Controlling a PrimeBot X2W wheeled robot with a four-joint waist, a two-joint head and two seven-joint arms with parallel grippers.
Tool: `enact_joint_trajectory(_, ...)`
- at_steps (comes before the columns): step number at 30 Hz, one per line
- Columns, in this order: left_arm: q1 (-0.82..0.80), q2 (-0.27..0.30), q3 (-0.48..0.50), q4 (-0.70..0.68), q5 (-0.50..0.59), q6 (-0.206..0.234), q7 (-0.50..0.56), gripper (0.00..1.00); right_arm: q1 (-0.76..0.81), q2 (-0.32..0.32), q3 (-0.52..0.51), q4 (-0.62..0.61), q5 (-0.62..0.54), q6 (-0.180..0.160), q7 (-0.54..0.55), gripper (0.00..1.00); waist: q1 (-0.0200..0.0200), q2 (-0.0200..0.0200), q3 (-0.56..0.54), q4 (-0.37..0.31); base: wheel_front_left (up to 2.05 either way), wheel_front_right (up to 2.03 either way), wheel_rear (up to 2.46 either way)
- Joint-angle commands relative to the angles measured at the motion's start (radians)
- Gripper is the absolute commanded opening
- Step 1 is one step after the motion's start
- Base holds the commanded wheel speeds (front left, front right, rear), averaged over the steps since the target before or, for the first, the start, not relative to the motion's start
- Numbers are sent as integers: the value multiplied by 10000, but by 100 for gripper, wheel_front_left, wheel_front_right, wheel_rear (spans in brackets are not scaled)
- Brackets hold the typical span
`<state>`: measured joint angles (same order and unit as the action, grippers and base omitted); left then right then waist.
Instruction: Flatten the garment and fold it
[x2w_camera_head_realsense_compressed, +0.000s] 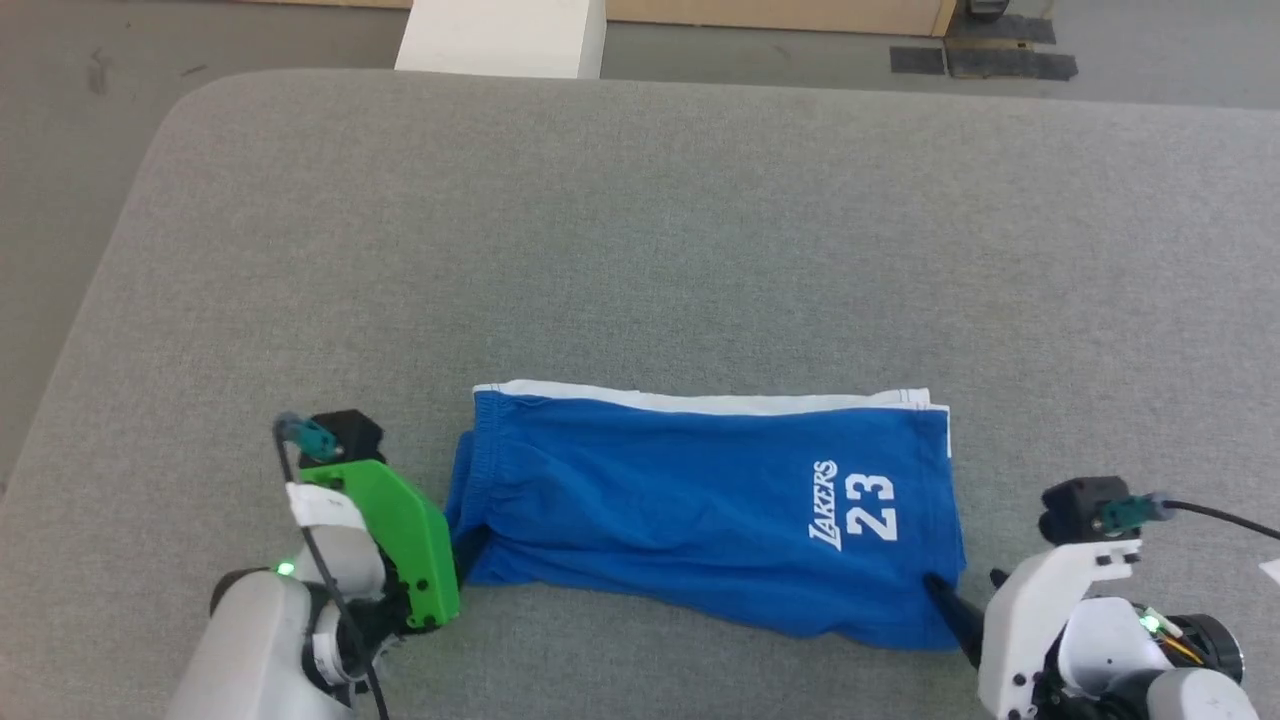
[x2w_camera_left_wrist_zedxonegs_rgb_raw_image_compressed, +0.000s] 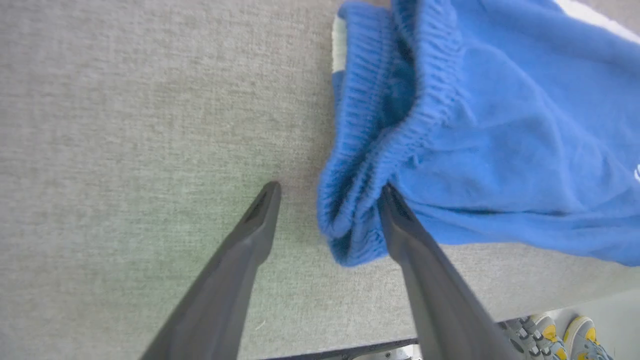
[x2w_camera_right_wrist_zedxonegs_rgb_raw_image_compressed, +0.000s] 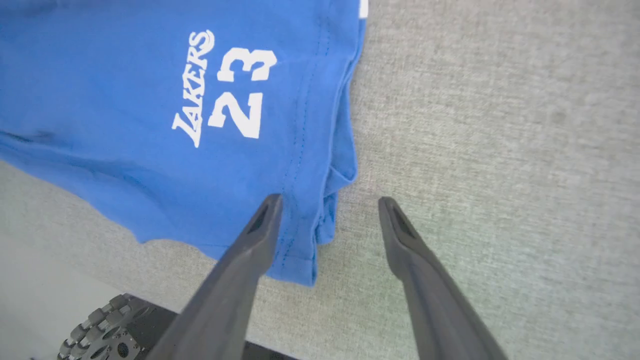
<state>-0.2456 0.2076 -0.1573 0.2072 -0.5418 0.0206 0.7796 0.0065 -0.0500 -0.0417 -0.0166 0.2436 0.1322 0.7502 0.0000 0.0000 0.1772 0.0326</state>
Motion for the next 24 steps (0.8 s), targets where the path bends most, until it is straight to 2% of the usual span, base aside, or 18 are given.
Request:
enact_joint_trajectory(1,174,119,90,-189,-125,75,77,100,-13,-5,-66,-156,298,-15,-158,100,0,0,-96,-10,0,0,0)
enact_joint_trajectory(7,412,185,641,-1383,-654,181,39,100,-115,-4,-649,-821,780,-15,-370,100,0,0,-239,14,0,0,0)
enact_joint_trajectory(10,450,192,1076,-1892,-745,161,-688,100,-315,-4,-916,-1127,823,-15,-308,100,0,0,-237,19,0,0,0)
enact_joint_trajectory(12,455,153,1417,-2098,-699,87,-1573,100,-497,-4,-1018,-1272,773,-15,-242,100,0,0,-220,23,0,0,0)
enact_joint_trajectory(18,539,167,1954,-2226,94,-625,-5110,100,-977,-347,-822,-1017,1006,-15,90,100,0,0,-37,85,0,0,0)
enact_joint_trajectory(22,653,50,1929,-1915,821,-1045,-7982,100,-1279,-708,-672,-512,1145,-15,363,100,0,0,193,199,0,0,0)
enact_joint_trajectory(23,689,-45,1842,-1648,1040,-1139,-8999,100,-1382,-907,-524,-303,1049,-15,514,100,0,0,309,258,0,0,0)
enact_joint_trajectory(24,704,-55,1808,-1563,1166,-1161,-9394,100,-1441,-949,-469,-216,1053,-15,557,100,0,0,361,276,0,0,0)
